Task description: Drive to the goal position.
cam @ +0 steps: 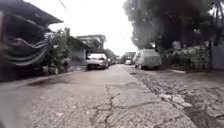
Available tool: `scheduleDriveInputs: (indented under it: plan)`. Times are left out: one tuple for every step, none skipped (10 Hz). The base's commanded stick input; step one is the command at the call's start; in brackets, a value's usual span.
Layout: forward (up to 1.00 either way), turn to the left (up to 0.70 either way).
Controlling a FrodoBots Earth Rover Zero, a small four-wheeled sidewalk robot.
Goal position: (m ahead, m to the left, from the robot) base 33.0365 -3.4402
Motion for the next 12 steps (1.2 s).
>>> scheduleDriveInputs:
  plan:
    - [1.0,0.0]
    - [1.0,0.0]
    - [1.0,0.0]
    - [1.0,0.0]
    - [1.0,0.0]
    - [1.0,0.0]
    - [1.0,0.0]
    - [1.0,0.0]
    - [1.0,0.0]
    - [1.0,0.0]
    - [1.0,0.0]
    - [1.0,0.0]
